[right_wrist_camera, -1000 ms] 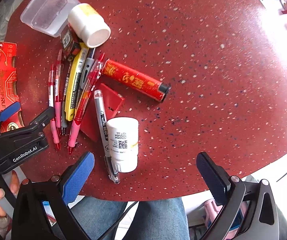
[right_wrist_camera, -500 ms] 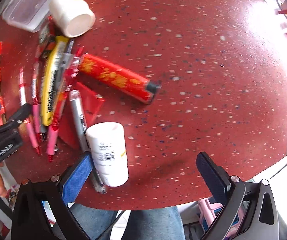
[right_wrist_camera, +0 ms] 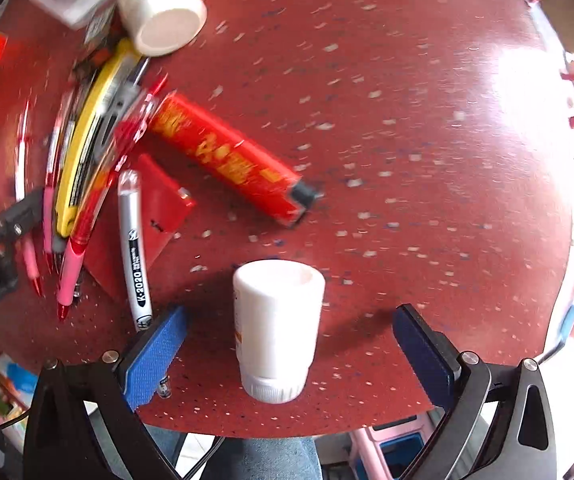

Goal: Organize rigid objects
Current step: 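Grasp the red pen with the left gripper while the right gripper grasps the white bottle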

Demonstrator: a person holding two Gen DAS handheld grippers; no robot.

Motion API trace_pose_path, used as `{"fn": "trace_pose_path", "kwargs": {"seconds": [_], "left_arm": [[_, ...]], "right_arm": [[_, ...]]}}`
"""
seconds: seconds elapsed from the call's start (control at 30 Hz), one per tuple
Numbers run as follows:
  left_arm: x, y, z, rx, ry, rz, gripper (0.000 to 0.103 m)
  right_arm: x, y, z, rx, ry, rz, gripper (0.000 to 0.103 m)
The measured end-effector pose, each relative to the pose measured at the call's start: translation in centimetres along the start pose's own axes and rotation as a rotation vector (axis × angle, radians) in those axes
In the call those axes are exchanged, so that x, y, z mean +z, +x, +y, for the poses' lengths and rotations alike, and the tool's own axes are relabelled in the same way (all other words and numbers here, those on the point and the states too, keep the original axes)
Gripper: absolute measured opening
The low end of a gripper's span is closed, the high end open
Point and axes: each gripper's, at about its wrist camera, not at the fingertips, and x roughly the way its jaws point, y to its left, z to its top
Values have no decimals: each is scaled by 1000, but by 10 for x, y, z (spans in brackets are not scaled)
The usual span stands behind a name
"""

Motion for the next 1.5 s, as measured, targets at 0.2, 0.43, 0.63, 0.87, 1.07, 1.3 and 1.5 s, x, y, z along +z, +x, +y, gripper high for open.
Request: {"fn": "trace_pose_path", "kwargs": {"seconds": [0.2,0.43,0.63,0.87,1.07,1.3,1.5], "left_arm": [[6,-40,65,-41,-67,-2,103],[4,-65,94,-46,-69,18,103],[-2,-70,99,-48,-99,99,103],[-17,-130,128,-56,26,95,66],[-28,-160,121,-84,63,143,10],[-56,-230,154,-140,93,122,10],[-86,-279,134,-185,127,71,10]], "right_arm": [[-3,3,-6,12,14,-17,103],[0,-4,0,9,12,-1,103],[28,-8,9,-3,11,22,103],[31,-13,18,-12,-16,31,79],[34,-28,13,-2,-6,13,35],[27,-51,5,51,39,7,34],[35,-90,10,51,24,-54,34]]}}
